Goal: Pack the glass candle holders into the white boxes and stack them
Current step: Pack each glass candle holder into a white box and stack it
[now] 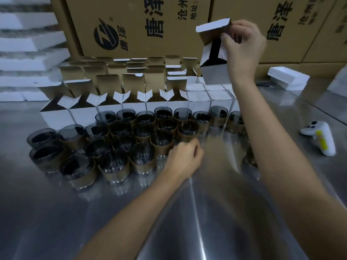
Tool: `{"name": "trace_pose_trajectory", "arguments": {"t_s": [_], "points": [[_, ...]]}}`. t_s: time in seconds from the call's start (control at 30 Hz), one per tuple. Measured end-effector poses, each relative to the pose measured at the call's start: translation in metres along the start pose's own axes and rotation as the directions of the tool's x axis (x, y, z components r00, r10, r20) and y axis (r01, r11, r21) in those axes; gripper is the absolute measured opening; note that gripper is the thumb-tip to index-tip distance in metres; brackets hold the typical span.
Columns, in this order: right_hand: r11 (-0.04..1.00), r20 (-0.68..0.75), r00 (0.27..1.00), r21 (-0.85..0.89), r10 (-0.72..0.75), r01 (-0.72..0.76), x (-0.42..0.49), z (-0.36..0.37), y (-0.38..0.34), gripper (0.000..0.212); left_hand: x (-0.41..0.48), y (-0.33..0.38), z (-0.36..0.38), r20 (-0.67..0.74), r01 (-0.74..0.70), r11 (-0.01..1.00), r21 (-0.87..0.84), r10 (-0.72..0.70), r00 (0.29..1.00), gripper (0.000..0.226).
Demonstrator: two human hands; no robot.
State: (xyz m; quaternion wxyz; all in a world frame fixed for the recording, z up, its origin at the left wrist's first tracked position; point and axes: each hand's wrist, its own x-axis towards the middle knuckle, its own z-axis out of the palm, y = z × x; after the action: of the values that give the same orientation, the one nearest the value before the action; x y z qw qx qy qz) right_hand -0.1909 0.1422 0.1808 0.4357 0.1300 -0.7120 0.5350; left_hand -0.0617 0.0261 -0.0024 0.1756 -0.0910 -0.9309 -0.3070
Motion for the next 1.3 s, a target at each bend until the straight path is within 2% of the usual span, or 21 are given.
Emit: {"name": "trace_pose_trajectory", "arguments": {"t_s": [0.1, 0.17, 0.3, 0.43, 0.57, 0.63, 0.7, 0.8, 0.9, 0.93, 1.03, 1.1, 1.17, 1.3], "points": [[0.969, 0.095, 0.984, 0.179, 0.153, -0.169, -0.047, -0.026, -0.012, 0.011, -0.013, 0.003, -0.007, -0.167, -0.096, 0.974, -0.203, 0.062, 0.984, 0.017], [0.945, 0.168, 0.960, 0.204, 0.222, -0.254, -0.078, -0.038, -0.012, 0.011, -0.025, 0.002, -0.012, -0.248, -0.132, 0.942, -0.309, 0.054, 0.967, 0.020], [0.889, 0.212, 0.929, 0.287, 0.304, -0.356, -0.128, -0.048, 0.004, 0.019, -0.039, -0.004, -0.020, -0.413, -0.156, 0.922, -0.355, -0.005, 0.911, 0.030], [0.874, 0.316, 0.899, 0.285, 0.303, -0.395, -0.163, -0.048, 0.021, 0.024, -0.040, 0.001, -0.024, -0.401, -0.076, 0.916, -0.394, -0.097, 0.911, 0.037], [0.869, 0.398, 0.862, 0.248, 0.313, -0.429, -0.175, -0.049, 0.027, 0.023, -0.038, 0.007, -0.027, -0.383, 0.027, 0.945, -0.327, -0.158, 0.910, 0.042], [0.850, 0.462, 0.823, 0.232, 0.331, -0.472, -0.180, -0.048, 0.026, 0.022, -0.038, 0.009, -0.029, -0.383, 0.037, 0.953, -0.301, -0.156, 0.910, 0.048], [0.782, 0.549, 0.755, 0.265, 0.359, -0.565, -0.186, -0.047, 0.024, 0.034, -0.038, 0.008, -0.031, -0.358, 0.058, 0.955, -0.293, -0.165, 0.919, 0.051], [0.676, 0.645, 0.667, 0.303, 0.373, -0.671, -0.187, -0.047, 0.023, 0.055, -0.037, 0.008, -0.035, -0.358, 0.052, 0.948, -0.313, -0.169, 0.918, 0.038], [0.701, 0.700, 0.598, 0.196, 0.390, -0.686, -0.183, -0.048, 0.027, 0.070, -0.038, 0.009, -0.039, -0.401, 0.000, 0.925, -0.381, -0.165, 0.901, 0.010], [0.712, 0.712, 0.580, 0.160, 0.396, -0.684, -0.182, -0.049, 0.029, 0.075, -0.038, 0.009, -0.041, -0.400, 0.007, 0.928, -0.374, -0.168, 0.901, 0.011], [0.714, 0.722, 0.563, 0.138, 0.402, -0.686, -0.178, -0.050, 0.034, 0.071, -0.040, 0.006, -0.047, -0.347, 0.056, 0.975, -0.213, -0.129, 0.929, 0.025], [0.634, 0.710, 0.558, 0.203, 0.430, -0.746, -0.173, -0.050, 0.033, 0.056, -0.040, 0.006, -0.050, -0.338, 0.072, 0.997, -0.016, -0.073, 0.938, 0.025], [0.593, 0.692, 0.557, 0.228, 0.459, -0.772, -0.169, -0.052, 0.032, 0.049, -0.040, 0.009, -0.053, -0.336, 0.100, 0.987, 0.128, -0.052, 0.941, 0.023], [0.598, 0.680, 0.531, 0.168, 0.506, -0.784, -0.162, -0.057, 0.036, 0.048, -0.040, 0.010, -0.060, -0.329, 0.179, 0.932, 0.315, -0.069, 0.942, 0.024]]}}
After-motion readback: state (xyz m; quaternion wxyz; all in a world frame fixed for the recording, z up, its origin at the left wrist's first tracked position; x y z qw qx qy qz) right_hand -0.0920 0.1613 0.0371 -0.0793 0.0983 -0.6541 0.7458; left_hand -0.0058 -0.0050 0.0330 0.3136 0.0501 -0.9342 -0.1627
